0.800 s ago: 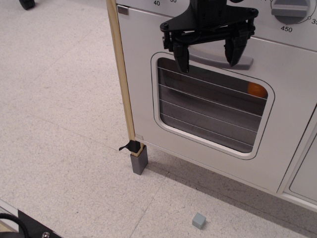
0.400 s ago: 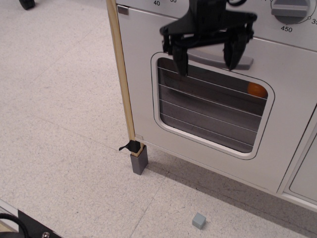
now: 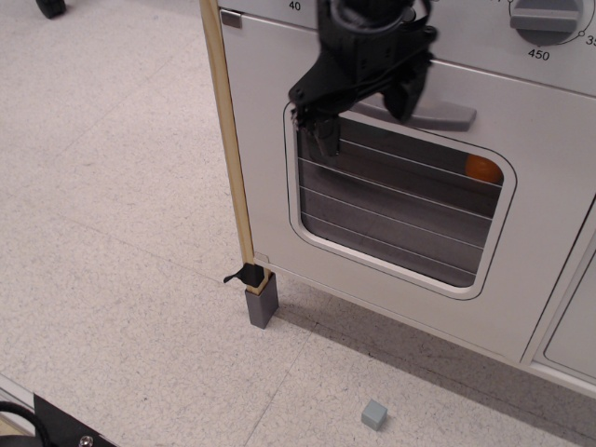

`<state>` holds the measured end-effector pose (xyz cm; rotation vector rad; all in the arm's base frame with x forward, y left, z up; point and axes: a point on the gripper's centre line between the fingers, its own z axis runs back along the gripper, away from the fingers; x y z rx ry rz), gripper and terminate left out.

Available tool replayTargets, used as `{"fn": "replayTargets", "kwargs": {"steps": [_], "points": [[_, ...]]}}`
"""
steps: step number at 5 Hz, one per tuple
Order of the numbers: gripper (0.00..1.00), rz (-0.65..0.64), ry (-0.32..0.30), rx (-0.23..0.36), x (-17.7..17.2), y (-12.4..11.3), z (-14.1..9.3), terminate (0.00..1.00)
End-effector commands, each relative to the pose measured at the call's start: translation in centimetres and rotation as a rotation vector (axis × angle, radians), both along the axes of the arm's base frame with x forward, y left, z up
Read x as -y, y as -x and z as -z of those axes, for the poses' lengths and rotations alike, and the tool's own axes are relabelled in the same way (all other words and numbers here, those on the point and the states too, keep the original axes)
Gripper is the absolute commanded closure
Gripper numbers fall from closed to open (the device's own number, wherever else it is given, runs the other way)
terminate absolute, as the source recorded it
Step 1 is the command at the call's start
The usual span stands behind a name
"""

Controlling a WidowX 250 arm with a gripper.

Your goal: Open oven

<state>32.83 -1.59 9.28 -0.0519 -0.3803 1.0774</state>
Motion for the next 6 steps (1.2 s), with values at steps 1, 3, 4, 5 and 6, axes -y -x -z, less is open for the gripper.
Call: {"fn": "replayTargets", "kwargs": {"steps": [1, 3, 4, 5, 6], "points": [[0.00, -0.179, 0.139, 0.161, -2.2, -2.2, 0.0, 0.00], [0.00, -0.220, 0.172, 0.194, -2.4, -3.3, 1.2, 0.00], [0.00, -0.218, 0.233, 0.176, -1.9, -3.7, 1.9, 0.00], [0.00, -0.202, 0.249, 0.160, -1.3, -3.7, 2.3, 0.00], [0.00, -0.170, 0.250, 0.142, -1.4, -2.6, 2.2, 0.00]]}}
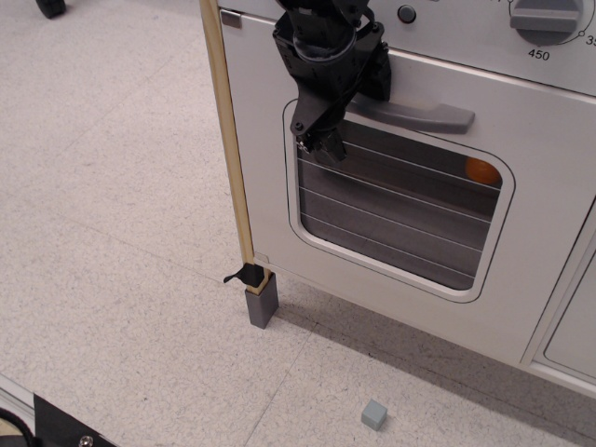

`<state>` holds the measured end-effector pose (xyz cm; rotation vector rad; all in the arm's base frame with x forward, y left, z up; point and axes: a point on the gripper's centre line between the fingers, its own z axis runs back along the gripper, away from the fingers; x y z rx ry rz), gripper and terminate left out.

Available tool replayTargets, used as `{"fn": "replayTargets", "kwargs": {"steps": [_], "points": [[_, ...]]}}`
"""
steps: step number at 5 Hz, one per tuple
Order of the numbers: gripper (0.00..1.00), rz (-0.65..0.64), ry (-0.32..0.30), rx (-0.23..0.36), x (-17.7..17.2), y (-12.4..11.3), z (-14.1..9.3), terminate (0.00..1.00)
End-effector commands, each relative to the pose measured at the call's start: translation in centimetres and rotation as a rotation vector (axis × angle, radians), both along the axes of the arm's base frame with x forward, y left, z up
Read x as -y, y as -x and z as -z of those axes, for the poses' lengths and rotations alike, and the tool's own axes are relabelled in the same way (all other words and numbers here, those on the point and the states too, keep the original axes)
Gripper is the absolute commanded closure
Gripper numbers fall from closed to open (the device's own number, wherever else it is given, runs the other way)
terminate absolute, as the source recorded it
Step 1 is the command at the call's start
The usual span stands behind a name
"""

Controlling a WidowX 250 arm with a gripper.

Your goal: Open oven

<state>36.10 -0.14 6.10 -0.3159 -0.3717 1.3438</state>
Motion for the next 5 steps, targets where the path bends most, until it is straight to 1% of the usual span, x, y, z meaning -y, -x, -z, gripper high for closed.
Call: {"fn": "replayTargets", "kwargs": {"steps": [1, 2, 3, 4, 5], "points": [[0.00, 0.071, -0.027, -0.014, -0.9, 2.6, -0.6, 0.00], [0.00, 0.109, -0.057, -0.039, -2.4, 4.5, 0.0, 0.00], [0.00, 0.151, -0.078, -0.027, -3.8, 6.0, -0.1, 0.00], [0.00, 0.210, -0.155, -0.017, -5.1, 7.0, -0.8, 0.00], [0.00, 0.229, -0.150, 0.026, -5.1, 7.0, -2.0, 0.00]]}}
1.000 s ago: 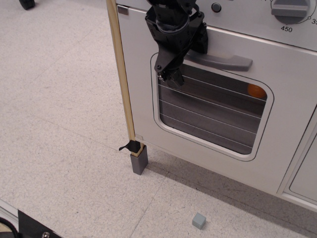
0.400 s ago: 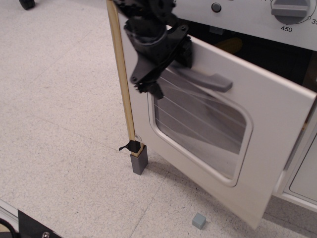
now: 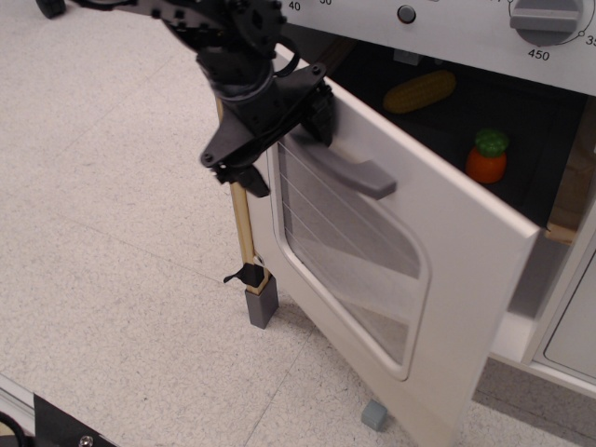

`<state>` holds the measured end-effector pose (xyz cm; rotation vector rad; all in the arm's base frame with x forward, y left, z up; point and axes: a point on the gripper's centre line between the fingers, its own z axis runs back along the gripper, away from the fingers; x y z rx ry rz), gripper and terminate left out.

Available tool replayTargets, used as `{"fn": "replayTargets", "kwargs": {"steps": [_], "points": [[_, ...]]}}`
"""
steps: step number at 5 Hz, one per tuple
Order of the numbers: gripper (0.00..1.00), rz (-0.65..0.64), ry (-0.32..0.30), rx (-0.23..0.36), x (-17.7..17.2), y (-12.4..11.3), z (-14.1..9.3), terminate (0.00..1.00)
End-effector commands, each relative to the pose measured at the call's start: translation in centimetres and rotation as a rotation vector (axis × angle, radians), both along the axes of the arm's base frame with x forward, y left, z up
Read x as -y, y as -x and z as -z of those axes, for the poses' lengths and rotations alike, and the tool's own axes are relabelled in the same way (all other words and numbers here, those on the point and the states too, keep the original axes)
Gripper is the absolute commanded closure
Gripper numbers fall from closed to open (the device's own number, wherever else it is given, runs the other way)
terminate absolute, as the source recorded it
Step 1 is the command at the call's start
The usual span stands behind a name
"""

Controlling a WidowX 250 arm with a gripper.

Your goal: Open oven

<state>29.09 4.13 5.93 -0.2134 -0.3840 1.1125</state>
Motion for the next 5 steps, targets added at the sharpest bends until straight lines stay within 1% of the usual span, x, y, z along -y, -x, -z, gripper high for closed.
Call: {"fn": "replayTargets", "kwargs": {"steps": [1, 2, 3, 4, 5], "points": [[0.00, 0.025, 0.068, 0.076, 0.7, -0.7, -4.6, 0.00], [0.00, -0.009, 0.145, 0.067, 1.9, -2.1, -7.3, 0.00], [0.00, -0.016, 0.213, 0.049, 4.0, -2.7, -8.9, 0.00], [0.00, 0.000, 0.275, -0.103, 7.7, -2.5, -8.2, 0.00], [0.00, -0.003, 0.234, -0.214, 10.4, -1.0, -6.1, 0.00]]}}
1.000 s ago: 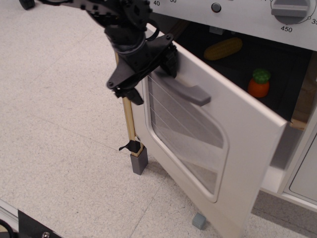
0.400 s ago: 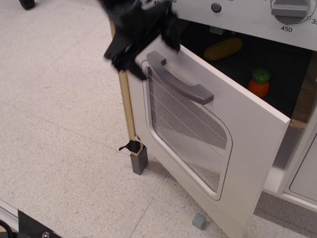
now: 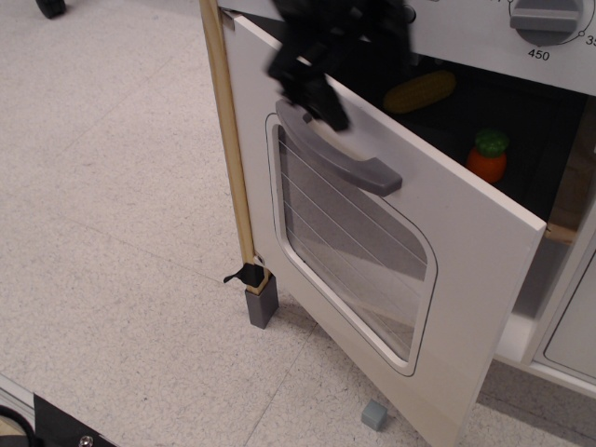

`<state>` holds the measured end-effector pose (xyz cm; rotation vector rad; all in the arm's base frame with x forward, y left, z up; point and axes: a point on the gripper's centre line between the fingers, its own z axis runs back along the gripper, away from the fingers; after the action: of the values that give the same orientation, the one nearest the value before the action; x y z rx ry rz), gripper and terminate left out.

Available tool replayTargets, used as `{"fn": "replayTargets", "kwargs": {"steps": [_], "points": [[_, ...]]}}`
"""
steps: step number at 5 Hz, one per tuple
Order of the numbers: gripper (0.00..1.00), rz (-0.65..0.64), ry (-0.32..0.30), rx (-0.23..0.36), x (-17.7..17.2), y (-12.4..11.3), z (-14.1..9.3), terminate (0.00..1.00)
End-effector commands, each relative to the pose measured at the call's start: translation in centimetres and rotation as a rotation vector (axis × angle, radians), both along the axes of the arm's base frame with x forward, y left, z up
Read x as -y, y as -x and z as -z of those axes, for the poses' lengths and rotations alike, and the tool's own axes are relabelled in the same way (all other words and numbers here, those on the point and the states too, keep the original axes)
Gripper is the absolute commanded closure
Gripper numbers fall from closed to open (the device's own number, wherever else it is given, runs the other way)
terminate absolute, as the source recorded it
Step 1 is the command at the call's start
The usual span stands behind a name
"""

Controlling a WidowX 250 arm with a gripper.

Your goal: Open oven

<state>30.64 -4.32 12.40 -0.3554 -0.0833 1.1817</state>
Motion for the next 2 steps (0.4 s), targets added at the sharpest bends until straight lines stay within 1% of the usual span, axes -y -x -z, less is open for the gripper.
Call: {"fn": "replayTargets", "kwargs": {"steps": [1, 2], "points": [[0.00, 0.036, -0.130, -0.029, 2.62, 1.57, 2.84, 0.00], [0.00, 0.051, -0.132, -0.020, 2.27, 2.28, 3.43, 0.00]]}}
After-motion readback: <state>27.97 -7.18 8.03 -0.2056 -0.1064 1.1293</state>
